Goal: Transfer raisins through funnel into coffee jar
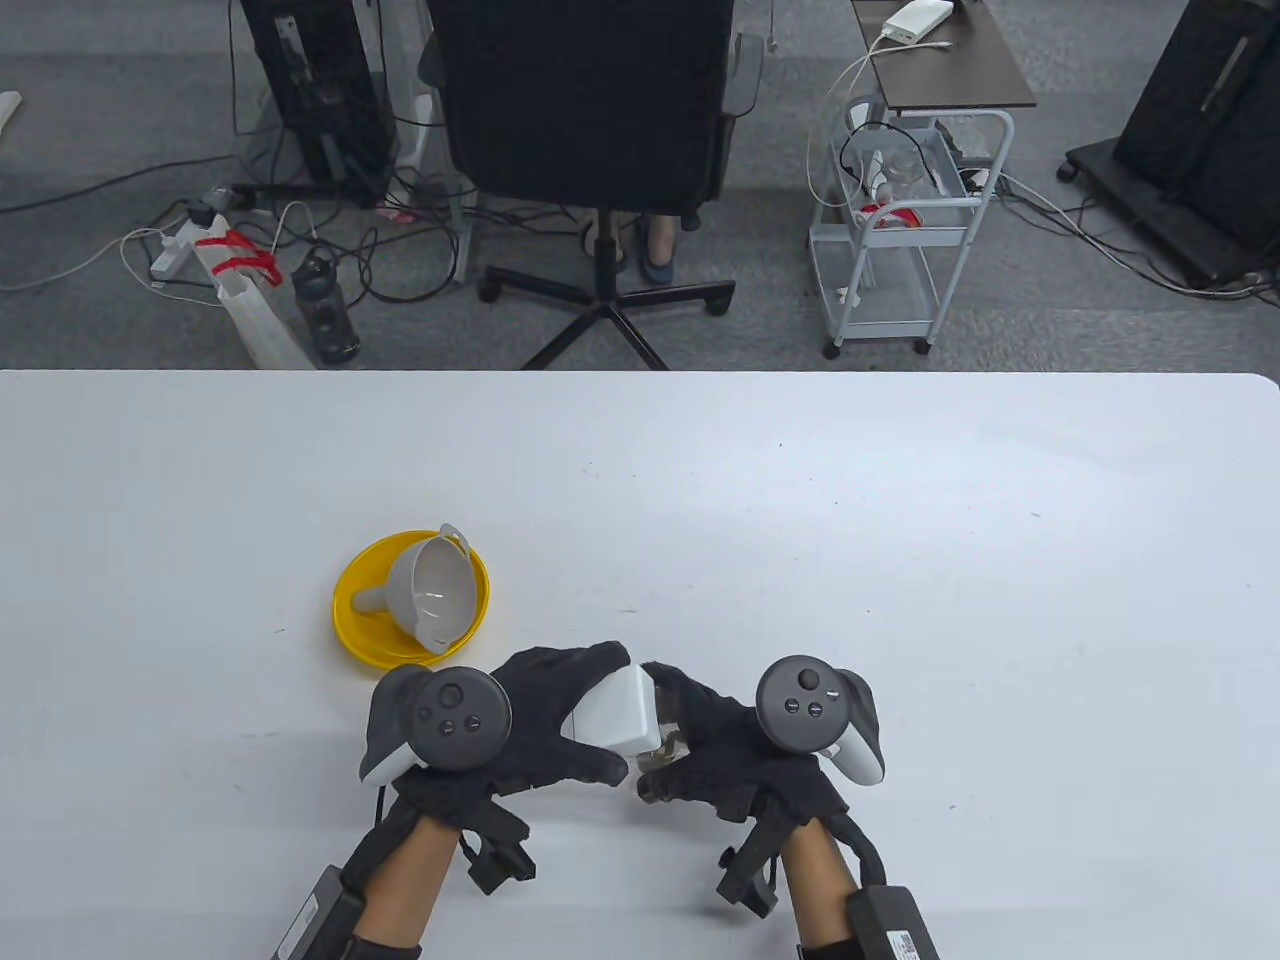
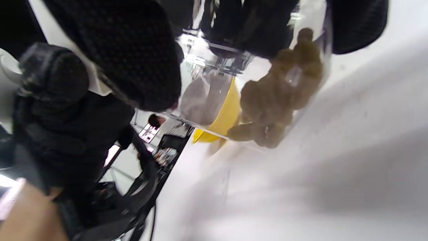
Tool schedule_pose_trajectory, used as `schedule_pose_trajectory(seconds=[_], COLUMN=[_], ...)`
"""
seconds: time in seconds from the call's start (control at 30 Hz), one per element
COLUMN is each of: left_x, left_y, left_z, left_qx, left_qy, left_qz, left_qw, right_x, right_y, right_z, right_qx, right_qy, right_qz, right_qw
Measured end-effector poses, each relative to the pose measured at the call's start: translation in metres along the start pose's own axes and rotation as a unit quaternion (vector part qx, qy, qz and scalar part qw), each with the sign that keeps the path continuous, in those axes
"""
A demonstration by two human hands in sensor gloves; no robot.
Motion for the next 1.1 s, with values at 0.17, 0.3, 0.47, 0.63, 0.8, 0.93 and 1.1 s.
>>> schedule_pose_trajectory(seconds=[0.17,0.3,0.47,0.63,0.8,0.93,1.1], left_x=[0.001,0.002,0.003,-0.004,-0.025,-0.052,-0.068], left_y=[0.003,0.006,0.003,-0.005,0.015,0.024,0.021], left_z=[0.003,0.002,-0.003,-0.009,-0.027,-0.052,-0.074], left_qx=[-0.032,-0.031,-0.027,-0.026,0.021,0.147,0.254], left_qy=[-0.017,-0.021,-0.007,0.017,0.057,0.139,0.201], left_qz=[-0.017,-0.034,-0.048,-0.069,-0.024,-0.038,-0.06], left_qw=[0.999,0.999,0.998,0.997,0.998,0.979,0.944], right_x=[0.001,0.003,0.002,0.002,-0.005,-0.006,-0.006], right_y=[0.003,0.005,0.003,-0.001,-0.012,-0.017,-0.02], right_z=[0.001,0.002,-0.002,-0.004,-0.008,-0.013,-0.015], right_qx=[0.024,0.031,0.043,0.035,-0.005,-0.023,-0.04], right_qy=[-0.011,-0.014,-0.004,0.004,0.028,0.049,0.069], right_qz=[0.025,0.034,0.035,0.0,-0.047,-0.072,-0.109], right_qw=[0.999,0.999,0.998,0.999,0.998,0.996,0.991])
Point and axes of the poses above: the tracker on the back of each hand, its own z axis roughly to the thumb side, its own x axis roughly from the wrist to the fingertips, y = z × x, the point moved 4 cm from there along x, roughly from the wrist to the fingertips, and after that the axes turned 2 degrees about -y, right-handed, at the moved point
